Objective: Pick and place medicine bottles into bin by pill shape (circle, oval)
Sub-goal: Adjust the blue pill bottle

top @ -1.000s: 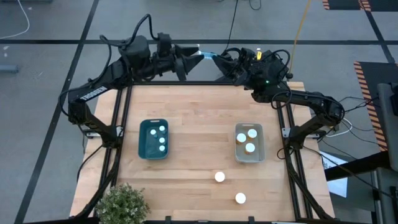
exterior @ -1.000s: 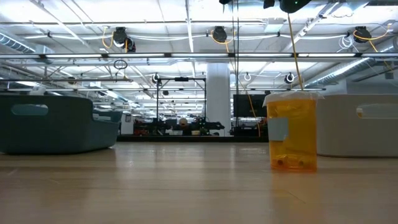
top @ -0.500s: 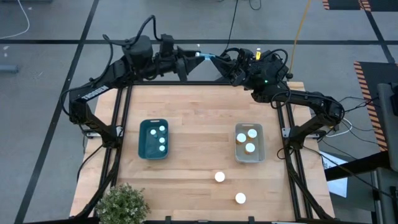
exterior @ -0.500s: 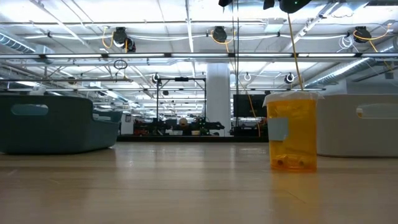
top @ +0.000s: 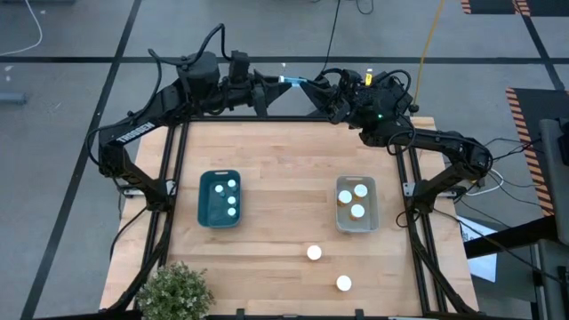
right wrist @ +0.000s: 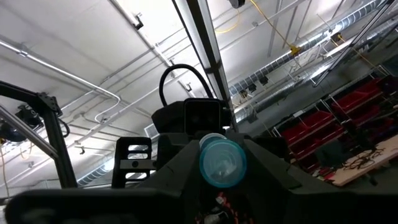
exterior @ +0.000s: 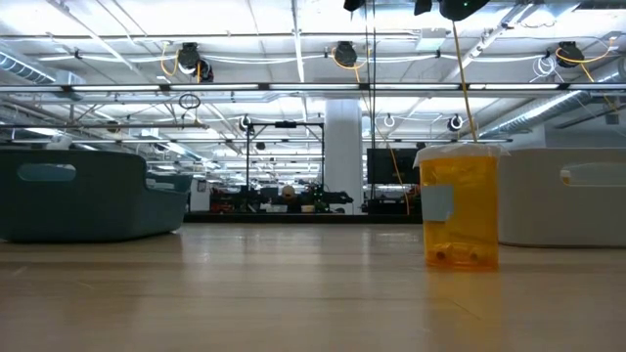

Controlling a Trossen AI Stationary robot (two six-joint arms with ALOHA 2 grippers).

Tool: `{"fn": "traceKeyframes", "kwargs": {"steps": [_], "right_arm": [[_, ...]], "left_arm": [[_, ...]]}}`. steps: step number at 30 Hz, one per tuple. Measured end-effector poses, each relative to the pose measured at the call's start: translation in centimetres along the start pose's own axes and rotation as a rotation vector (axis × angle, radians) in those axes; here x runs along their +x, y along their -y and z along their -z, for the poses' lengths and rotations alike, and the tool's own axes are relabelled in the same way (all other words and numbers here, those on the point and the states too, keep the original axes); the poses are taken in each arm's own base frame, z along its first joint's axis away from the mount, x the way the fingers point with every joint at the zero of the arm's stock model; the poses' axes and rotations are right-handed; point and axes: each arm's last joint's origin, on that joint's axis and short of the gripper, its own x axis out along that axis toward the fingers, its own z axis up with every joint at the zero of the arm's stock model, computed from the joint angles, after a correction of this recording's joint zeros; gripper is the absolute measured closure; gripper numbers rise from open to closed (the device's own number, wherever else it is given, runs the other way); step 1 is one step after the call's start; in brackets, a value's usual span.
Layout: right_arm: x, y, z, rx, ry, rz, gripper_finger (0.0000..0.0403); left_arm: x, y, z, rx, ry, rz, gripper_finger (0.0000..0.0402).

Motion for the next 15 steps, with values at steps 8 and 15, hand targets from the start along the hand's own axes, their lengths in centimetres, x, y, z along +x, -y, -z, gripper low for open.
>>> {"fn": "traceKeyframes", "kwargs": {"steps": [8, 15], "right_arm": [[0.00, 0.05, 0.04, -0.006, -0.004, 0.005, 0.0303], [-0.01, 0.14, 0.12, -0.003, -0.013, 0.016, 0.0302]], "left_arm": [[0.00, -0.01, 0.03, 0.000, -0.003, -0.001, 0.0272], [0.00, -0.02, 0.04, 0.000, -0.004, -0.002, 0.0279]]}}
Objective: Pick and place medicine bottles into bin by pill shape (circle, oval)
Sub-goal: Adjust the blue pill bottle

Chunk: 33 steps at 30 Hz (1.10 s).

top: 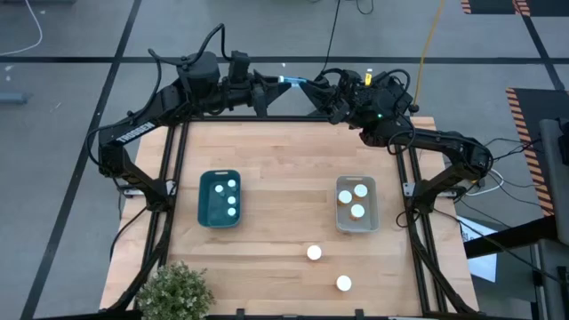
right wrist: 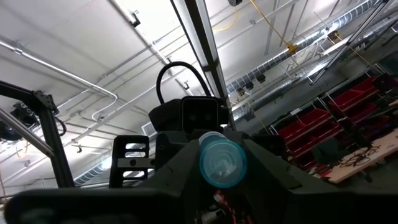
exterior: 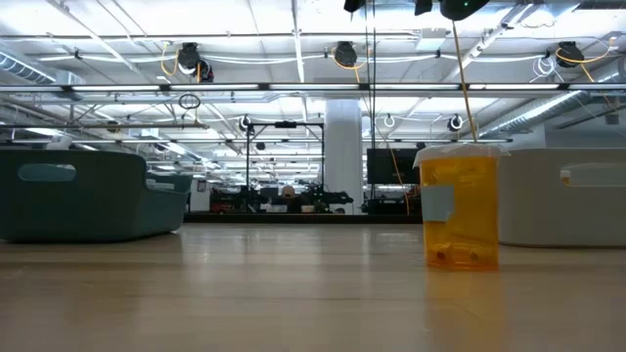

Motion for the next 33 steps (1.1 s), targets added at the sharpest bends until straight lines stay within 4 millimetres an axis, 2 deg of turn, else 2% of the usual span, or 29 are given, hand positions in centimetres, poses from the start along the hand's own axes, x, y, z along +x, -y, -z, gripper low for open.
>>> {"fn": "traceKeyframes", "kwargs": {"steps": [5, 17, 22, 27, 33], "right_arm": [[0.0, 0.1, 0.1, 0.003, -0.011, 0.016, 0.0289], [-0.2, 0.9, -0.2, 0.029, -0.062, 0.014, 0.0228], [-0.5, 1.6, -0.4, 0.098, -0.154, 0.008, 0.0180], [-1.0, 2.5, -0.2, 0.158, -0.287, 0.022, 0.0135], [-1.8, 2.5, -0.1, 0.113, -0.452, 0.059, 0.0123]], "left_arm": [[0.0, 0.0, 0.0, 0.001, -0.004, -0.006, 0.0280], [-0.6, -0.1, -0.1, 0.008, -0.012, -0.014, 0.0281], [-2.1, -0.3, -0.9, 0.018, -0.012, -0.027, 0.0281], [-3.7, -0.4, -0.9, 0.003, -0.091, -0.022, 0.0281], [-6.7, -0.3, 0.7, -0.020, -0.318, -0.063, 0.0277]]}}
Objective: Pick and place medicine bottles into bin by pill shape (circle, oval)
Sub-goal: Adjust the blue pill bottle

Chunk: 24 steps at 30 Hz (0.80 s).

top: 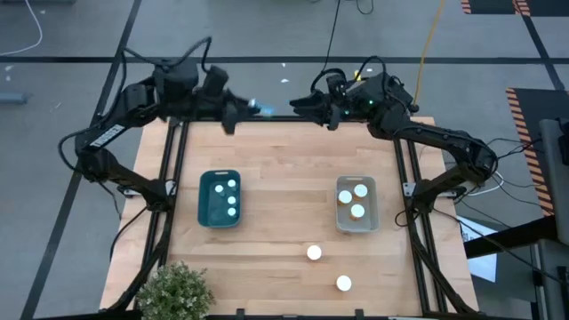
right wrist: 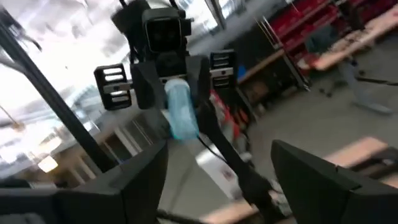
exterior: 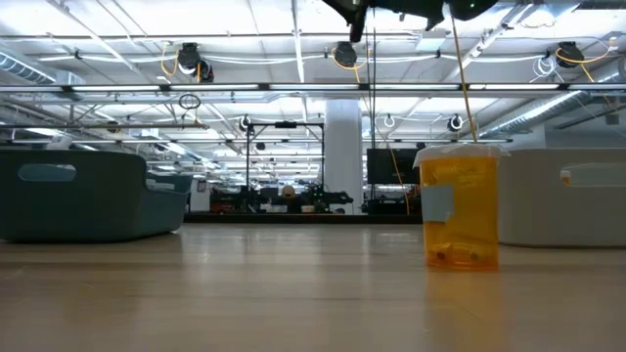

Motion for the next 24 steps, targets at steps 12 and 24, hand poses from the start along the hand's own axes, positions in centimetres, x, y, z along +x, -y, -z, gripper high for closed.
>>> {"fn": "traceKeyframes", "kwargs": {"steps": [12, 24], "right_arm": [[-3.4, -2.7, 0.5, -0.186, -0.242, 0.108, 0.0168], [-3.9, -3.2, 0.4, -0.233, -0.257, 0.112, 0.0203]], "left_arm": [[-0.6, 0.7, 6.4, -0.010, -0.521, -0.222, 0.0276], [2.5, 0.5, 14.8, -0.104, -0.719, -0.473, 0.0275]]}}
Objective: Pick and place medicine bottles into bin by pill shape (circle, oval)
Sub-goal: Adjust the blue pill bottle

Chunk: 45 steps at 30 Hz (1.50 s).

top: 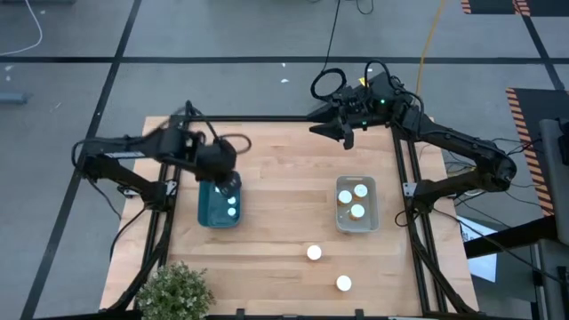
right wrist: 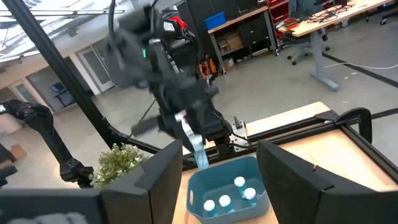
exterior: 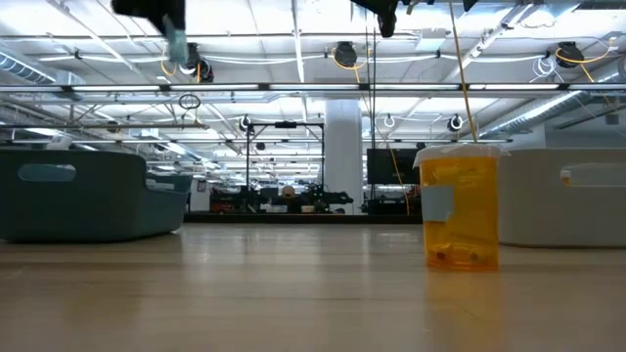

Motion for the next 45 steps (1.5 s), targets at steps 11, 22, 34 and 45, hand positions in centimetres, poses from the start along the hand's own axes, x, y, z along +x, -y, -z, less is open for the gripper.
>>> {"fn": "traceKeyframes", "kwargs": {"steps": [11, 22, 34, 45], "right_arm": [[0.0, 0.1, 0.1, -0.009, -0.013, 0.003, 0.0209], [0.0, 0.1, 0.2, -0.002, -0.018, 0.003, 0.0209], [0.0, 0.1, 0.2, 0.014, -0.019, 0.003, 0.0209], [0.0, 0.1, 0.2, 0.014, -0.019, 0.003, 0.0209]], "left_arm": [[6.1, 0.1, 4.3, -0.134, -0.139, -0.155, 0.0275], [9.3, -0.2, 7.2, -0.220, -0.146, -0.233, 0.0275], [13.0, -1.4, 9.7, -0.276, -0.141, -0.293, 0.0275], [15.3, -1.6, 10.6, -0.185, -0.064, -0.231, 0.0275]]}}
